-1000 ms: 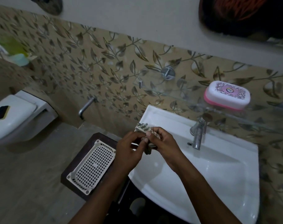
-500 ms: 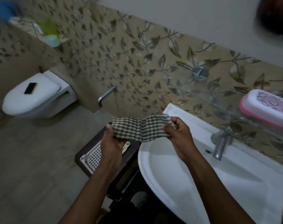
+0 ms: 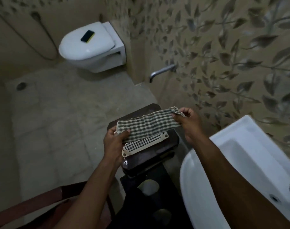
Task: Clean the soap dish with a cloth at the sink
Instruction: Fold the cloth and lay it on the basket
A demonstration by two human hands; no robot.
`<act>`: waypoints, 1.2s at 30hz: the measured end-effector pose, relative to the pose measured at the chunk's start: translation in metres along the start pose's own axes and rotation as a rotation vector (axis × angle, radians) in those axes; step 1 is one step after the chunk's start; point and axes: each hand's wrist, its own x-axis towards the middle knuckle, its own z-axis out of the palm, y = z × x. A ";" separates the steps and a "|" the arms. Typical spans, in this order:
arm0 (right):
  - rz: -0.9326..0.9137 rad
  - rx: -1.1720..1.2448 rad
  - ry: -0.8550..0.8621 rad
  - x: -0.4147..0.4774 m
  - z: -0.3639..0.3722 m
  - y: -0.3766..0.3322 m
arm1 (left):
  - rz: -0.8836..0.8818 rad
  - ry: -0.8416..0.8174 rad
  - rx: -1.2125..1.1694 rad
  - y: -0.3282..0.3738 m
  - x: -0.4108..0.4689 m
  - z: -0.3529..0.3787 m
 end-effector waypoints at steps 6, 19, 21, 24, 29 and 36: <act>0.155 -0.145 -0.017 0.063 0.053 0.067 | -0.096 0.078 0.095 -0.036 0.076 -0.028; 0.001 -0.697 0.022 0.144 0.096 0.174 | -0.030 0.340 0.776 -0.126 0.177 -0.059; -0.053 -0.799 0.011 0.146 0.096 0.180 | 0.011 0.333 0.892 -0.127 0.183 -0.055; -0.132 -0.973 -0.002 0.145 0.096 0.184 | 0.065 0.332 1.040 -0.129 0.188 -0.049; -0.237 -1.235 -0.046 0.144 0.095 0.190 | 0.153 0.289 1.238 -0.135 0.183 -0.046; -0.246 -1.170 -0.053 0.134 0.078 0.169 | 0.268 0.215 1.344 -0.125 0.164 -0.039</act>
